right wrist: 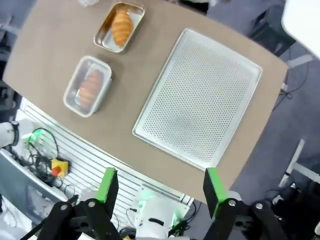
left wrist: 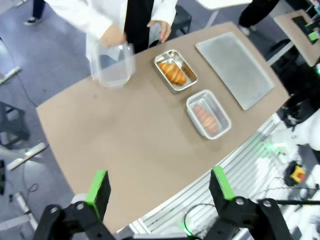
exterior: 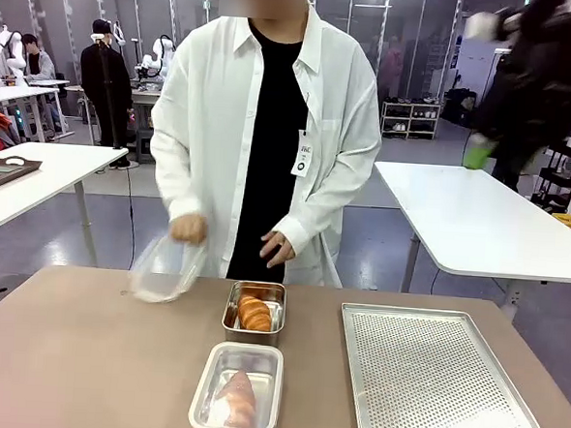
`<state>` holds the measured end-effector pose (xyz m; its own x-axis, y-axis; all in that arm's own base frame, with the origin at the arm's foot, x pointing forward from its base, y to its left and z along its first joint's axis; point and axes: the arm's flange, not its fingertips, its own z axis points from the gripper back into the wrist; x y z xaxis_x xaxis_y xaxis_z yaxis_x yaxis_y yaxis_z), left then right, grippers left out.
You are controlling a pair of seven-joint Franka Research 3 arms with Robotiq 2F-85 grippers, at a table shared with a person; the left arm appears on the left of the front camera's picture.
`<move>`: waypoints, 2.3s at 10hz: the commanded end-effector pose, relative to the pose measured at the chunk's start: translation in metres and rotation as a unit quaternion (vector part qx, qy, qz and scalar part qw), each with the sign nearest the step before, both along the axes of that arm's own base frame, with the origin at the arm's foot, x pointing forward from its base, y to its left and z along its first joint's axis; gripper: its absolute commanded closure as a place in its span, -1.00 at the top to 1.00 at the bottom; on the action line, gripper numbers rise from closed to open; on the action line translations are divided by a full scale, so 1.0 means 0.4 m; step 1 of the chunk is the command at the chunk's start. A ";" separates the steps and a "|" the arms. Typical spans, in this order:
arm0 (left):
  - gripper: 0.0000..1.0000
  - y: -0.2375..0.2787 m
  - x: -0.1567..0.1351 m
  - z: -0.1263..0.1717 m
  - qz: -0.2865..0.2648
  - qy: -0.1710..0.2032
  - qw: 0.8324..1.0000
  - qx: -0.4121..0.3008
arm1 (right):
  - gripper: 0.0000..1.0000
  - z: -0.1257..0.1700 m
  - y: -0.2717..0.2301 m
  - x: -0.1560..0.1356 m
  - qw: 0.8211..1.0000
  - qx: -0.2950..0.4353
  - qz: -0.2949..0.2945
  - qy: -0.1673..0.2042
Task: Place the bread into the airtight container.
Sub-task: Pick up a Butter Roll and place it into an empty Airtight Container.
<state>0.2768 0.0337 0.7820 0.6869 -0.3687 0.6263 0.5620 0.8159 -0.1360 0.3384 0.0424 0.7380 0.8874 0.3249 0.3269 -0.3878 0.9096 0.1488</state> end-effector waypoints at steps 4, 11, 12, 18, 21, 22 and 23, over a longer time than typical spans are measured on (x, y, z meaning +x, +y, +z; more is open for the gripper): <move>1.00 0.002 0.000 0.002 -0.011 -0.003 1.000 0.005 | 0.71 -0.004 -0.138 -0.073 0.989 0.098 -0.083 -0.076; 1.00 0.002 0.000 0.002 -0.011 -0.003 1.000 0.005 | 0.71 0.055 -0.117 -0.117 0.997 0.043 -0.035 -0.058; 1.00 0.002 0.000 0.002 -0.011 -0.003 1.000 0.005 | 0.71 0.055 -0.117 -0.117 0.997 0.043 -0.035 -0.058; 1.00 0.002 0.000 0.002 -0.011 -0.003 1.000 0.005 | 0.71 0.055 -0.117 -0.117 0.997 0.043 -0.035 -0.058; 1.00 0.002 0.000 0.002 -0.011 -0.003 1.000 0.005 | 0.71 0.055 -0.117 -0.117 0.997 0.043 -0.035 -0.058; 1.00 0.002 0.000 0.002 -0.011 -0.003 1.000 0.005 | 0.71 0.055 -0.117 -0.117 0.997 0.043 -0.035 -0.058; 1.00 0.002 0.000 0.002 -0.011 -0.003 1.000 0.005 | 0.71 0.055 -0.117 -0.117 0.997 0.043 -0.035 -0.058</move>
